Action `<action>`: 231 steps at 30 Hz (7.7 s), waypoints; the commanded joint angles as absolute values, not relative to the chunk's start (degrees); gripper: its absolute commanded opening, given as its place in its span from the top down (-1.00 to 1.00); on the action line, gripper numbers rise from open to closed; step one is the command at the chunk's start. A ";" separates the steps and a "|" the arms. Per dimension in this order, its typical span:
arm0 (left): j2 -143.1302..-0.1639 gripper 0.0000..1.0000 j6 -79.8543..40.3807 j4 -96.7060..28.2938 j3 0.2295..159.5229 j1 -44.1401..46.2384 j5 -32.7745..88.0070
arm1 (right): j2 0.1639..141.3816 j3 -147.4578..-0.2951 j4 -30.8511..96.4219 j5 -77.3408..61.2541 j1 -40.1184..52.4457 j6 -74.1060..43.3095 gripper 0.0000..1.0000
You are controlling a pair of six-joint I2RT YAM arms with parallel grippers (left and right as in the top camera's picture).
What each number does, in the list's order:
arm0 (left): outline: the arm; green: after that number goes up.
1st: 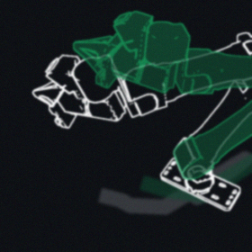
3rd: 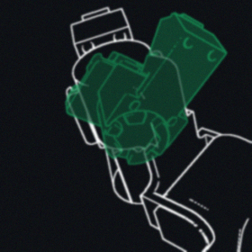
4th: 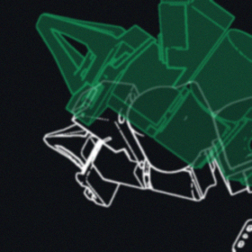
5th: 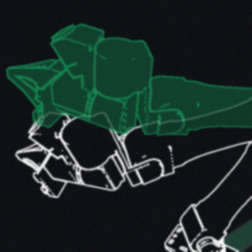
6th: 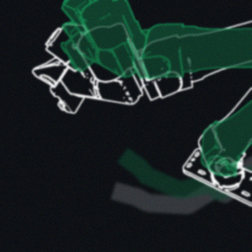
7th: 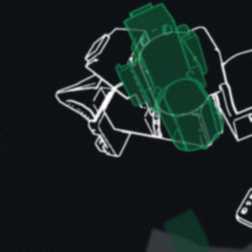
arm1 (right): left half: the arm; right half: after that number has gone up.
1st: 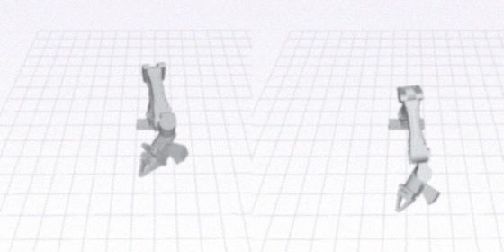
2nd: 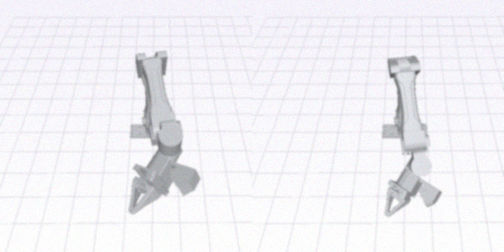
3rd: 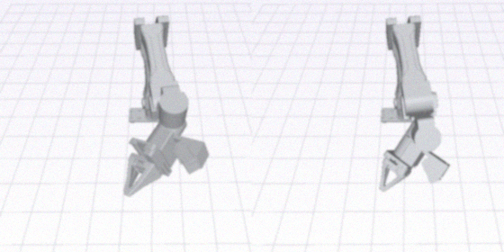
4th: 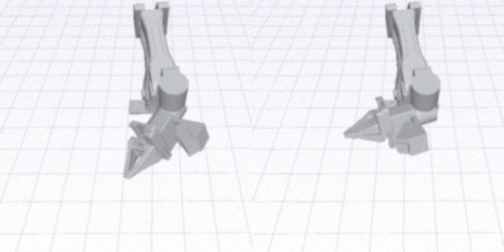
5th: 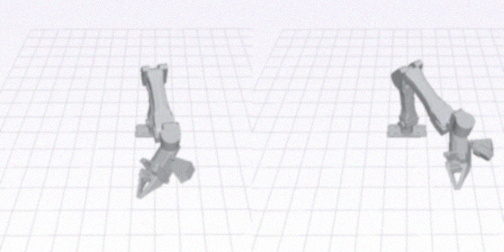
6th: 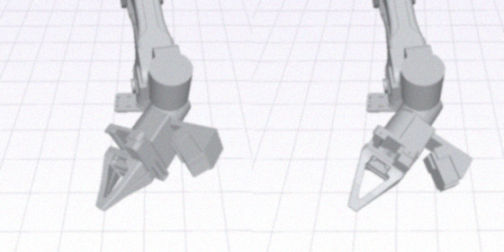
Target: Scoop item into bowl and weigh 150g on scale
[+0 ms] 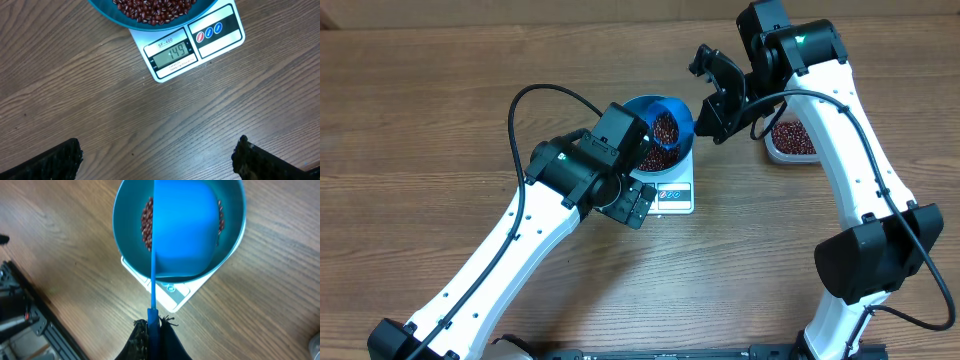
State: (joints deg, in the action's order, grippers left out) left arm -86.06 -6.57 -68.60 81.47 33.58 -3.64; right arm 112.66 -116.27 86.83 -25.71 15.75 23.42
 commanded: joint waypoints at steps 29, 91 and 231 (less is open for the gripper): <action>-86.24 -0.99 -7.53 -68.55 81.58 33.39 -3.36 | 109.62 -117.75 86.13 -26.89 15.62 24.45 0.92; -86.24 -0.99 -7.53 -68.55 81.58 33.39 -3.36 | 109.62 -117.71 93.12 -29.85 -21.54 22.37 0.92; -86.24 -0.99 -7.53 -68.58 81.58 33.39 -3.36 | 70.35 -75.50 72.10 -10.94 12.40 0.10 -0.99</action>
